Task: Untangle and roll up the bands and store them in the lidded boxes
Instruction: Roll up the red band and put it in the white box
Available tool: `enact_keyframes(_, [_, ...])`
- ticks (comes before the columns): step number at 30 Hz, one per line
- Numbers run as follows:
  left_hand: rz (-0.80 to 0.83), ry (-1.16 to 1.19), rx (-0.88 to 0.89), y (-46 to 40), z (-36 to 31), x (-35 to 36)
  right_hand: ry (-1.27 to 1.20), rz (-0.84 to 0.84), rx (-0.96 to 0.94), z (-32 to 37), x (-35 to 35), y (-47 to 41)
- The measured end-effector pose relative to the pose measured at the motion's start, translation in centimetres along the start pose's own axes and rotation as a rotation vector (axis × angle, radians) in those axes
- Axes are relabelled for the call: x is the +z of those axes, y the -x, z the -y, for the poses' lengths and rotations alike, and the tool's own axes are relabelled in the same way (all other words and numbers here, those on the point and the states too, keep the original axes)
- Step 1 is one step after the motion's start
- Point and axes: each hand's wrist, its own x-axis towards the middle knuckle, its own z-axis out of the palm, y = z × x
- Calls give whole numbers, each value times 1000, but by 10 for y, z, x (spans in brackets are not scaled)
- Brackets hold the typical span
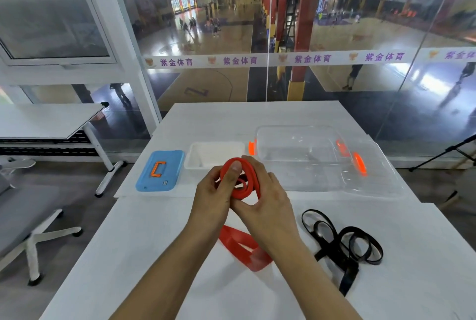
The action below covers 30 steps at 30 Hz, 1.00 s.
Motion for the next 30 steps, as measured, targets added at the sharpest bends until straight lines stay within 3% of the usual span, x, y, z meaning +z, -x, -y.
enact_keyframes(4, [139,57,-99,0,5,-15,64,143,-27,-6,-13,-6])
enact_keyframes(8, [331,79,-92,-8,1,-38,146,312,-135,-10,-36,-18])
enact_keyframes(13, [572,-333,-39,-24,-20,-53,251,518,-212,-3,-48,-30])
enact_keyframes(16, [510,-418,15,-26,-27,-49,269,517,-229,2,-49,-33])
enact_keyframes(24, [279,-108,142,-15,-10,-29,156,437,-143,-3,-54,-39])
enact_keyframes(30, [55,38,110,-14,-8,-12,3,299,-46,-3,-38,-36])
